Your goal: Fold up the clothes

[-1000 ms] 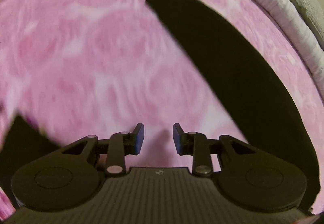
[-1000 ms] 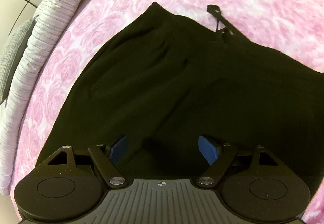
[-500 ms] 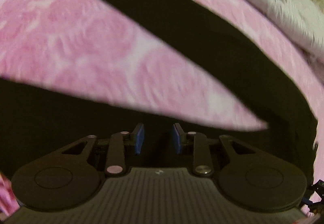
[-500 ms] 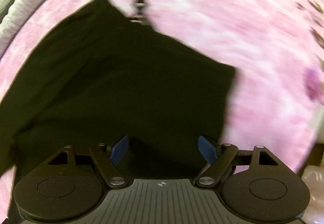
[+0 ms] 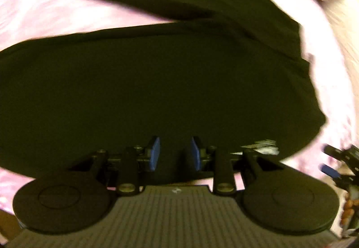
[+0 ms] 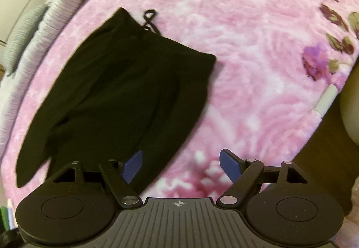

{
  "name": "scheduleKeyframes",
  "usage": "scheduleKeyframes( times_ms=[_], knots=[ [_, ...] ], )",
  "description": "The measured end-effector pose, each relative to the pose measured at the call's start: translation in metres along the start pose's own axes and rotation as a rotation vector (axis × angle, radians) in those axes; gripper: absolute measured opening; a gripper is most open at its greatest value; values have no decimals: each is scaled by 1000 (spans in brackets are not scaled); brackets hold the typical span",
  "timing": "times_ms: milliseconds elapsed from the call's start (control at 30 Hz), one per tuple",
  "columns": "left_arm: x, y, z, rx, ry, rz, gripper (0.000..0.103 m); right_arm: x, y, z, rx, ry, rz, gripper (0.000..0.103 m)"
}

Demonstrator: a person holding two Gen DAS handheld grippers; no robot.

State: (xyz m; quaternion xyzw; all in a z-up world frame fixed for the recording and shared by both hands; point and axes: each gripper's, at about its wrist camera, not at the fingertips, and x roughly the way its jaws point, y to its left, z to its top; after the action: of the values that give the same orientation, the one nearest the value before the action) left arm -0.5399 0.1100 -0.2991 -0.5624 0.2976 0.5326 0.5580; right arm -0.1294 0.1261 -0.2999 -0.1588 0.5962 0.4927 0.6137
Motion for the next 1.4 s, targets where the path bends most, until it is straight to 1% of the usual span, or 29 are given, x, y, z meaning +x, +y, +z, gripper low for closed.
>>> scheduleKeyframes(
  times_ms=[67, 100, 133, 167, 300, 367, 467, 567, 667, 833, 967, 1067, 1200, 1300, 1367, 1400],
  knots=[
    [4, -25, 5, 50, 3, -44, 26, 0, -1, -1, -6, -11, 6, 80],
    [8, -34, 9, 74, 7, -53, 26, 3, -1, 0, -8, -13, -3, 76],
    [13, -43, 15, 101, 18, -49, 26, 9, -2, 2, -7, -9, -17, 73],
    [19, -51, 20, 129, 31, -43, 26, 14, -3, 4, -6, -4, -31, 73],
    [50, -75, 45, 249, 91, 22, 26, 25, 8, 13, -12, 6, -107, 73],
    [63, -89, 60, 310, 133, 77, 26, 30, 15, 18, -16, 13, -145, 73],
    [71, -104, 79, 387, 135, 92, 26, 38, 26, 25, -22, 23, -203, 73],
    [79, -115, 94, 448, 137, 106, 26, 40, 36, 29, -7, 17, -219, 73],
    [87, -124, 105, 497, 146, 116, 26, 40, 40, 31, 20, 13, -225, 73],
    [92, -134, 116, 546, 158, 119, 26, 42, 32, 34, 58, 35, -242, 73],
    [96, -146, 120, 573, 162, 108, 26, 42, 23, 42, 49, 43, -271, 73],
    [97, -160, 123, 599, 145, 84, 26, 38, 20, 55, 20, 20, -270, 73],
    [106, -187, 128, 614, 125, 39, 26, 28, 16, 77, -42, -44, -225, 73],
    [111, -205, 130, 616, 111, -5, 26, 27, 5, 94, -63, -77, -162, 53],
    [118, -218, 132, 624, 103, -32, 26, 29, -4, 106, -66, -93, -113, 51],
    [121, -225, 133, 630, 99, -43, 26, 32, -9, 112, -64, -96, -89, 44]
  ],
)
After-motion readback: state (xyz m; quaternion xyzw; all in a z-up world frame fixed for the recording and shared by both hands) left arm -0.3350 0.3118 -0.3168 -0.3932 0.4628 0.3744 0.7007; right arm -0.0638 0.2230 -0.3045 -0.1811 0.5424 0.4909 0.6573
